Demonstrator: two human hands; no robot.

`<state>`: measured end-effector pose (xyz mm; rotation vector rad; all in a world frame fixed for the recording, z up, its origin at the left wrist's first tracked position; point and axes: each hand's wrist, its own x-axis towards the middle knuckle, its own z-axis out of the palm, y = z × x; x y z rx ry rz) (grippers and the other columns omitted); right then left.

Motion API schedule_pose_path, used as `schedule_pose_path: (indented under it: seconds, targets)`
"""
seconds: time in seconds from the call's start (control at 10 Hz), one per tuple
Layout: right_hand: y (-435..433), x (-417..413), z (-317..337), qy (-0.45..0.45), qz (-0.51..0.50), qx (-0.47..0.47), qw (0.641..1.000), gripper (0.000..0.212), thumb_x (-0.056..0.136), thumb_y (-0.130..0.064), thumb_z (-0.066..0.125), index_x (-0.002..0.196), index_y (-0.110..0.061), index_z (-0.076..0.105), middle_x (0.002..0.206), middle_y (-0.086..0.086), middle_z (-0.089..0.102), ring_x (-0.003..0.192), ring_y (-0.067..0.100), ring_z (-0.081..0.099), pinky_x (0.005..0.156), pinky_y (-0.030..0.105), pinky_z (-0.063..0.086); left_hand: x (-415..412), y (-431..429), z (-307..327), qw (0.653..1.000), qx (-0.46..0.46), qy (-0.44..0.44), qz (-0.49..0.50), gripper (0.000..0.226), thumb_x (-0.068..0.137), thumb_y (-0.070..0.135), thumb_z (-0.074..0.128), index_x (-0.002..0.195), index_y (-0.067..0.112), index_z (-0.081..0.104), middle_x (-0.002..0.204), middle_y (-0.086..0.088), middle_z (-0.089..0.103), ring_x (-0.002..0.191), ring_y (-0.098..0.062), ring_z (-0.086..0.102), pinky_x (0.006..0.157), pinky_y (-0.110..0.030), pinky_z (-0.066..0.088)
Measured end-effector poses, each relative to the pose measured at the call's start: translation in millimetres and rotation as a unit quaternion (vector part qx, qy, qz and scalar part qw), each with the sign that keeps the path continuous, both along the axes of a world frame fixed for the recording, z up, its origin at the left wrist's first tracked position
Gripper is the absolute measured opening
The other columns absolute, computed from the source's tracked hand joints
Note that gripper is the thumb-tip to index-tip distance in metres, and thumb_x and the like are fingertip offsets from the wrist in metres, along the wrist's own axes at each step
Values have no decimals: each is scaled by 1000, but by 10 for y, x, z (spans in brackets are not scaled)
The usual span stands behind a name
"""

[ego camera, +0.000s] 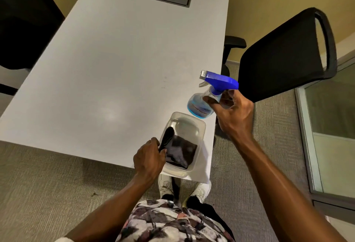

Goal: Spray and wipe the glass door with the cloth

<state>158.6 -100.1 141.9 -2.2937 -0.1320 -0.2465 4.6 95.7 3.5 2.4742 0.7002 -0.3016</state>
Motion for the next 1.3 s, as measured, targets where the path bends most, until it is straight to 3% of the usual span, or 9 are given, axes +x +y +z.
schedule_pose_path:
  seconds: [0.1,0.2,0.5,1.0,1.2,1.3]
  targets:
    - [42,-178,31,7,39,1,999,49,87,-24,93,123,2,75,113,18,82,93,20,73,75,20,56,11,-5,-7,1000,5,-1,-6,26,103,36,74,115,14,67,112,-6,78,100,-34,76,73,-35,45]
    - [107,-313,-139,67,44,4,997,49,90,-28,91,127,-1,74,119,17,82,99,26,77,78,40,65,0,6,-22,1000,19,3,-25,28,104,39,73,117,14,67,114,-6,78,102,-33,76,74,-34,46]
    - [214,-474,-620,165,39,-21,985,49,92,-28,88,132,-3,75,128,19,79,120,35,75,101,52,62,1,20,-45,999,28,4,-28,29,105,40,74,119,17,66,114,-4,78,101,-30,76,73,-34,44]
    - [235,-396,-842,206,-3,-25,978,52,95,-31,85,138,-7,69,134,14,78,122,31,74,104,49,63,9,48,-73,999,30,-2,-43,26,105,39,73,114,15,66,106,-4,77,94,-29,74,72,-35,48]
    - [187,-435,-891,213,12,-14,977,54,93,-33,87,140,-19,65,134,8,77,121,29,74,98,42,58,0,65,-96,998,22,-16,-54,29,104,41,76,113,15,67,103,-4,77,83,-19,64,70,-33,46]
    - [77,-515,-946,208,7,-27,978,62,93,-36,87,147,-23,59,142,4,72,125,23,70,101,41,60,3,67,-90,996,51,11,-76,32,105,43,74,118,15,66,106,-4,78,89,-23,72,71,-32,48]
